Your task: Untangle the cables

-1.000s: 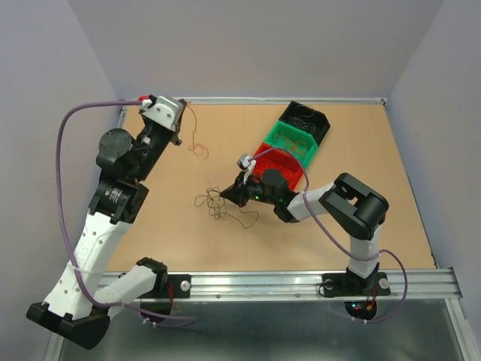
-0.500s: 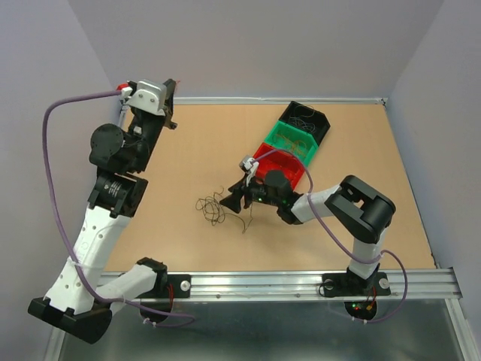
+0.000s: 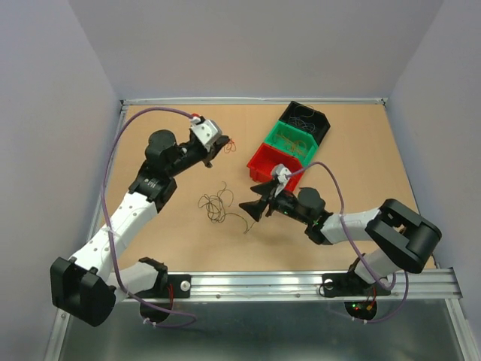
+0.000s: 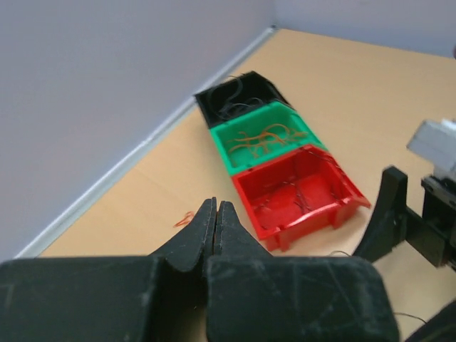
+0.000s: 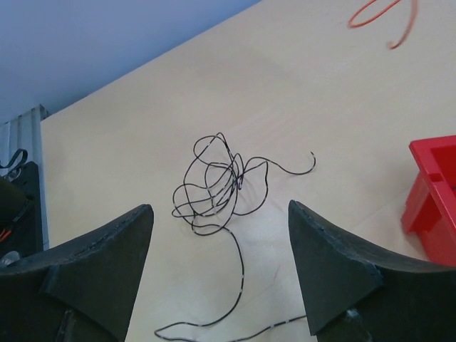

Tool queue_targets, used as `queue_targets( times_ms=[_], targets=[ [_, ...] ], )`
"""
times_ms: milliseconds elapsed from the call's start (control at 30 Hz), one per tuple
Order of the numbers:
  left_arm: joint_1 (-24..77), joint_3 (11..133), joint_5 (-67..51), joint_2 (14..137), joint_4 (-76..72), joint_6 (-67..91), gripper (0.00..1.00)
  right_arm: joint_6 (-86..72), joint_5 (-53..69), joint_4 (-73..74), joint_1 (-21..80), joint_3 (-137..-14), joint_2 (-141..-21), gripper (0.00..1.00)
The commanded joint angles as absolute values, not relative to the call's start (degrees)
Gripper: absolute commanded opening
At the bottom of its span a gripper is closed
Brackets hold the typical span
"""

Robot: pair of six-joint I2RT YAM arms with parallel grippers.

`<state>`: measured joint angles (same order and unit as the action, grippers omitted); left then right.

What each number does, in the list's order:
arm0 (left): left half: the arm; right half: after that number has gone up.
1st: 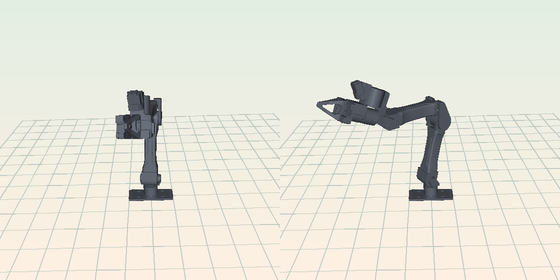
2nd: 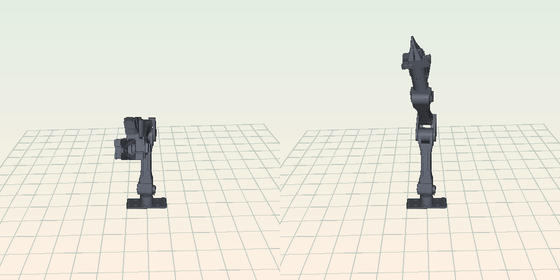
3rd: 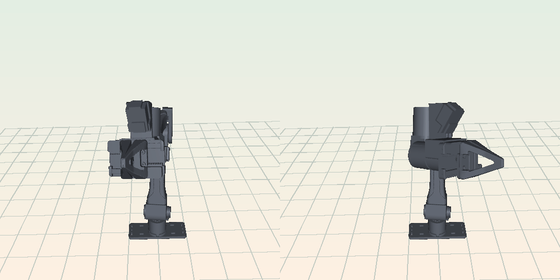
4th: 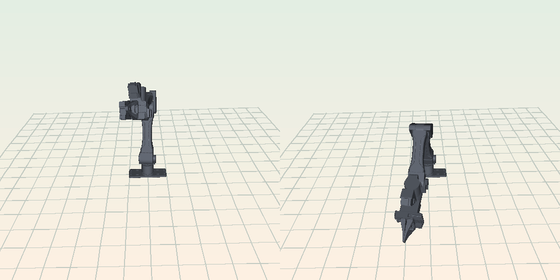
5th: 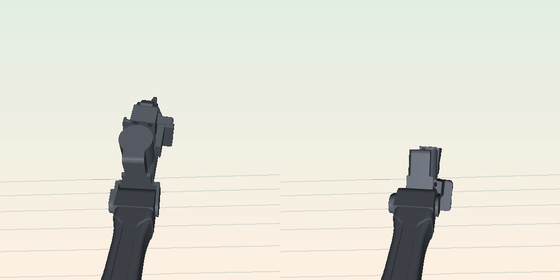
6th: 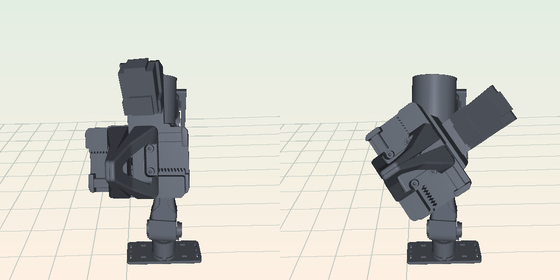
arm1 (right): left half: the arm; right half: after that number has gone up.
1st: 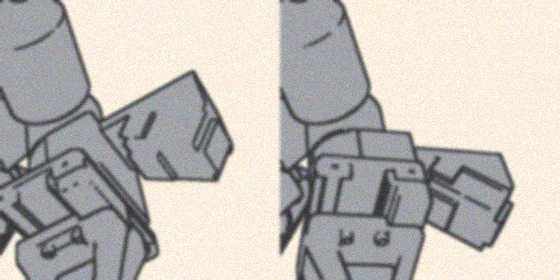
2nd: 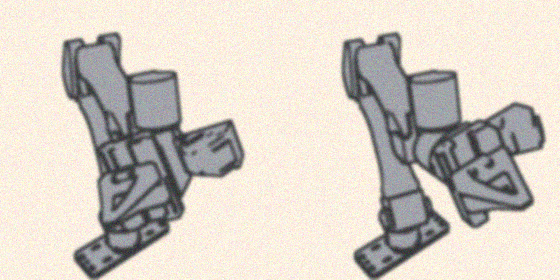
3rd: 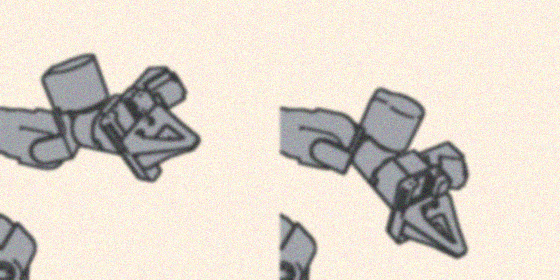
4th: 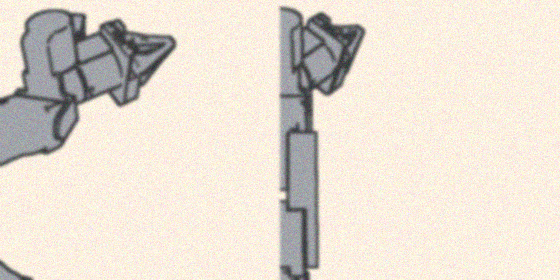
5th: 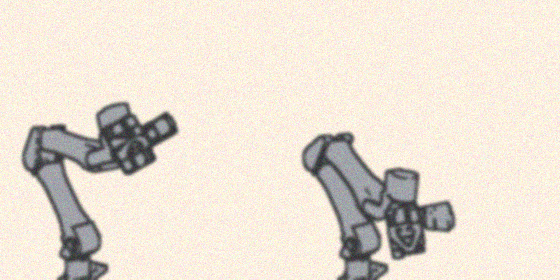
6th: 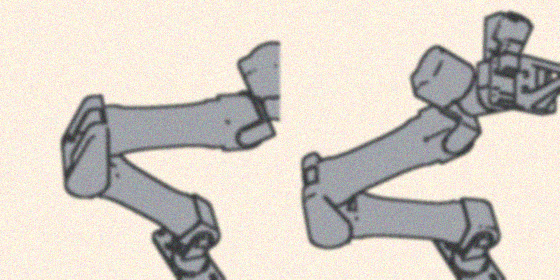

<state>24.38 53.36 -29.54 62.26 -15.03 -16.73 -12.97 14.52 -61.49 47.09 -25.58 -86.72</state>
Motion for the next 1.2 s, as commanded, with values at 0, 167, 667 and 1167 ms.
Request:
queue_targets(
  times_ms=[0, 167, 667, 1167],
  targets=[
    [28.5, 51.4, -38.3, 63.2, -20.1, -19.6, 0.00, -11.8, 8.5, -76.2, 47.6, -18.8, -82.9, 0.81],
    [33.7, 47.9, -40.5, 64.4, -20.0, -22.9, 0.00, -11.3, 6.8, -82.4, 47.6, -15.6, -82.2, 0.81],
    [36.8, 50.7, -52.7, 67.9, -9.9, -28.4, 0.00, -10.0, 2.4, -92.4, 47.7, -11.8, -84.4, 0.73],
    [37.5, 54.0, -58.3, 71.1, -2.8, -30.7, 0.00, -11.1, 8.4, -100.9, 47.6, -11.8, -88.9, 0.71]
  ],
)
